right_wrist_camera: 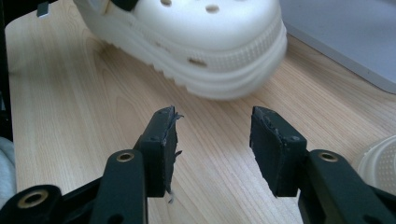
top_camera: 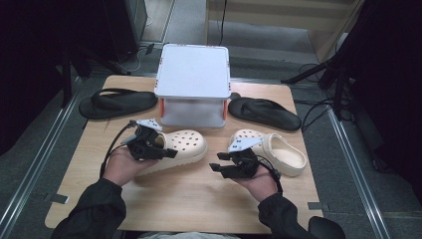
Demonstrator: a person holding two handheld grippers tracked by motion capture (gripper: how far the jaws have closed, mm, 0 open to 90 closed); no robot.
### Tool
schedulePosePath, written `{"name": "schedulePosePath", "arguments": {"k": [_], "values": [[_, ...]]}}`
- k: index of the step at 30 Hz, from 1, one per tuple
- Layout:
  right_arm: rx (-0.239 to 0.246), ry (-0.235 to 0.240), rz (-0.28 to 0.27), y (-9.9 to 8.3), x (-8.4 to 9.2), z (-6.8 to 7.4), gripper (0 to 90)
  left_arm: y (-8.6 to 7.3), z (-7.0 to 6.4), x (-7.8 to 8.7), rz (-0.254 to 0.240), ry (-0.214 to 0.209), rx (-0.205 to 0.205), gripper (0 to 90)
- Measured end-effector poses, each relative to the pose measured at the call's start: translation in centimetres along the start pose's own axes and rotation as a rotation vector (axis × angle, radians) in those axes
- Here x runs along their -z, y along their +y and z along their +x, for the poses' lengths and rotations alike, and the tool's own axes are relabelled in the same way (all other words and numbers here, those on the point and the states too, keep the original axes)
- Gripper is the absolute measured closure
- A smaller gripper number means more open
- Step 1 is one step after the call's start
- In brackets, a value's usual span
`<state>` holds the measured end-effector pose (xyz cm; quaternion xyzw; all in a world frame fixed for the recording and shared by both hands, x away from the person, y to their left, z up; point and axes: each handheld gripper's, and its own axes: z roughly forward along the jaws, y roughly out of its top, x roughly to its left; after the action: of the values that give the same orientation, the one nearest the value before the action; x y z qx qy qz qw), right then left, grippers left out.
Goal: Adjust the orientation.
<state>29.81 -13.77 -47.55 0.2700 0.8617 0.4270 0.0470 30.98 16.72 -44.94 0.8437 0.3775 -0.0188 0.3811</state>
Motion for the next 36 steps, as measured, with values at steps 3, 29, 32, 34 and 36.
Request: {"name": "schedulePosePath", "arguments": {"k": [3, 29, 32, 34, 36], "values": [[0.004, -0.001, -0.001, 0.0, 0.0, 0.0, 51.7, 0.0, -1.0, -0.8, -0.003, -0.001, -0.017, 76.6], [0.008, 0.001, 0.004, 0.0, -0.6, 0.3, 51.8, -0.9, -1.3, -4.3, 0.046, 0.007, -0.022, 71.7], [0.006, 0.003, 0.003, 0.0, -0.7, 0.3, 51.8, -0.9, -1.3, -4.2, 0.047, 0.022, -0.029, 64.4], [0.007, 0.001, 0.003, 0.0, -0.6, 0.3, 51.8, -0.9, -1.3, -4.0, 0.054, 0.034, -0.036, 60.2], [0.007, -0.001, 0.0, 0.0, -0.6, 0.3, 51.8, -0.9, -1.2, -3.7, 0.052, 0.035, -0.033, 56.6]]}}
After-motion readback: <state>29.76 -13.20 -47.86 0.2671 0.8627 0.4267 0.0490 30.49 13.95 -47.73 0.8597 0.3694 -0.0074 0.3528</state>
